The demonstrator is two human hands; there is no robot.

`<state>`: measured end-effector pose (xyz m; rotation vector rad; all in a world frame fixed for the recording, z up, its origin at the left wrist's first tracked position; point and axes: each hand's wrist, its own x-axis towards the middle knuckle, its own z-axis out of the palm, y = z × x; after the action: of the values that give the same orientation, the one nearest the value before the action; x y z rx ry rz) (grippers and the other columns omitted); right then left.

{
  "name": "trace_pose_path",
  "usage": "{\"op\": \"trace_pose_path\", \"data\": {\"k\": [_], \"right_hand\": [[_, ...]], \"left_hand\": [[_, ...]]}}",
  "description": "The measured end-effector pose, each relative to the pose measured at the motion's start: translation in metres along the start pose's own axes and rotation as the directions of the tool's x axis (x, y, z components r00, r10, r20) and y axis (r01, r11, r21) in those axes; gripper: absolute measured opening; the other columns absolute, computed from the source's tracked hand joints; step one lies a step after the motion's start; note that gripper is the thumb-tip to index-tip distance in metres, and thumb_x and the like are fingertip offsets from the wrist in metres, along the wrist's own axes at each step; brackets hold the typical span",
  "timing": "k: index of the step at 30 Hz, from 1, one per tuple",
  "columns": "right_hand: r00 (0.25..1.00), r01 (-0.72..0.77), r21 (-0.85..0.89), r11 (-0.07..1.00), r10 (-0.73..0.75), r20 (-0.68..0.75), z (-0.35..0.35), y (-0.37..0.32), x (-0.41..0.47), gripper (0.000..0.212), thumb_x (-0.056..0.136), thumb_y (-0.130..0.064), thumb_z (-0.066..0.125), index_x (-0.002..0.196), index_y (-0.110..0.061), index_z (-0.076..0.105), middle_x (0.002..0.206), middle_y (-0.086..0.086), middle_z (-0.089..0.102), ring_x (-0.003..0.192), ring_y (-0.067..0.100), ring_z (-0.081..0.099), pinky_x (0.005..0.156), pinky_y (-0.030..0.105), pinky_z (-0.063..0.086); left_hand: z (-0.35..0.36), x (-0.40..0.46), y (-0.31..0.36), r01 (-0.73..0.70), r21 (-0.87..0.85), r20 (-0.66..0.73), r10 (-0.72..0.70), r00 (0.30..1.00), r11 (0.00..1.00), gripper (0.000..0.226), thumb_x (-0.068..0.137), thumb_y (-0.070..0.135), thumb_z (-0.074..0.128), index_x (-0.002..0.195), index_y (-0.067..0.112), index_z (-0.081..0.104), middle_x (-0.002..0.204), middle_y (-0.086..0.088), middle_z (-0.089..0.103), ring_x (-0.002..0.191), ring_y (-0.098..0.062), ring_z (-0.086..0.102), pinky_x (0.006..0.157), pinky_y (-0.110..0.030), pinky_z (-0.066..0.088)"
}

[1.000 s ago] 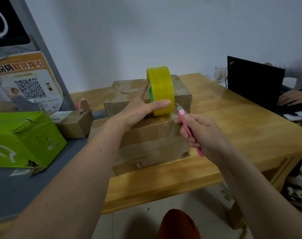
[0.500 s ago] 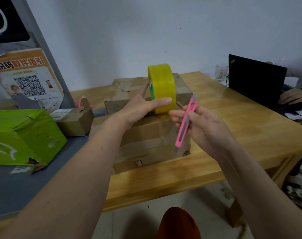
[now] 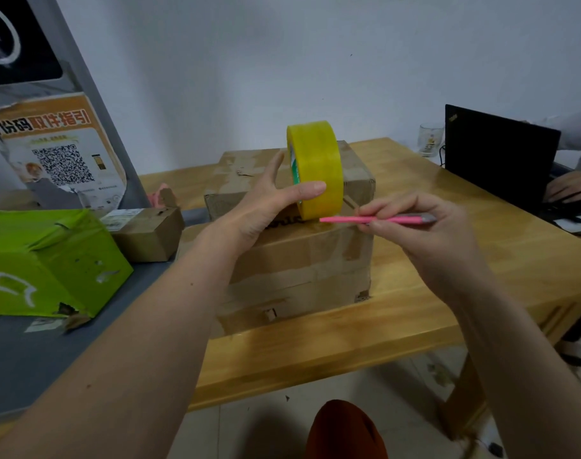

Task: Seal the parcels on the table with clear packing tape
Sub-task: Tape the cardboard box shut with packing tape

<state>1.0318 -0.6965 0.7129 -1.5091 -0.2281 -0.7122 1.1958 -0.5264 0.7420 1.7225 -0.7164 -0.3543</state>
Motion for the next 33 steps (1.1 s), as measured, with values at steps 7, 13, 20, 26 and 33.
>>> {"op": "trace_pose_path", "data": {"k": [7, 13, 20, 26, 33], "right_hand": [[0.991, -0.069, -0.454, 0.888, 0.114, 0.072, -0.021, 0.005, -0.001, 0.022, 0.072, 0.004, 0.078, 0.077, -0.017, 0.074, 0.087, 0.001, 0.076, 0.085, 0.032, 0.069, 0.08, 0.048, 0.056], [0.932, 0.193, -0.771, 0.607, 0.132, 0.338, -0.009, -0.004, 0.01, 0.03, 0.084, -0.004, 0.066, 0.104, -0.026, 0.061, 0.082, -0.014, 0.061, 0.084, 0.005, 0.056, 0.071, 0.017, 0.045], [0.902, 0.409, -0.783, 0.468, -0.078, 0.425, 0.005, 0.014, 0.021, 0.014, 0.094, -0.006, 0.053, 0.1, -0.012, 0.063, 0.09, -0.001, 0.059, 0.086, 0.02, 0.052, 0.07, 0.034, 0.044], [0.926, 0.373, -0.805, 0.461, -0.138, 0.351, 0.011, 0.038, 0.018, 0.017, 0.097, -0.012, 0.043, 0.101, -0.004, 0.058, 0.104, 0.007, 0.055, 0.081, 0.027, 0.054, 0.062, 0.044, 0.048], [0.923, 0.383, -0.811, 0.443, -0.225, 0.313, 0.011, 0.045, 0.013, 0.017, 0.094, -0.008, 0.043, 0.097, -0.004, 0.059, 0.085, -0.001, 0.048, 0.073, 0.02, 0.046, 0.061, 0.035, 0.039]], "left_hand": [[-0.002, 0.005, -0.005, -0.036, -0.069, -0.014, 0.035, 0.999, 0.997, 0.122, 0.043, 0.065, 0.093, 0.145, 0.058, 0.027, 0.156, 0.0, 0.039, 0.14, -0.029, 0.042, 0.115, -0.052, 0.033], [0.0, 0.009, -0.002, -0.008, -0.087, -0.018, 0.006, 1.0, 0.996, 0.121, 0.042, 0.065, 0.093, 0.142, 0.064, 0.025, 0.156, 0.0, 0.039, 0.14, -0.03, 0.042, 0.116, -0.052, 0.031], [0.001, 0.009, 0.002, -0.024, -0.091, -0.046, 0.02, 0.999, 0.996, 0.136, 0.038, 0.065, 0.092, 0.153, 0.048, 0.02, 0.155, 0.004, 0.038, 0.137, -0.023, 0.046, 0.116, -0.049, 0.033], [0.001, 0.006, 0.004, -0.011, -0.117, -0.045, 0.005, 0.999, 0.993, 0.142, 0.035, 0.059, 0.093, 0.155, 0.045, 0.018, 0.153, 0.003, 0.042, 0.133, -0.022, 0.05, 0.115, -0.046, 0.036], [0.006, 0.018, 0.007, 0.027, -0.296, -0.135, -0.07, 0.988, 0.955, 0.145, 0.031, 0.041, 0.1, 0.151, 0.049, 0.019, 0.138, -0.01, 0.058, 0.114, -0.029, 0.065, 0.103, -0.048, 0.05]]}}
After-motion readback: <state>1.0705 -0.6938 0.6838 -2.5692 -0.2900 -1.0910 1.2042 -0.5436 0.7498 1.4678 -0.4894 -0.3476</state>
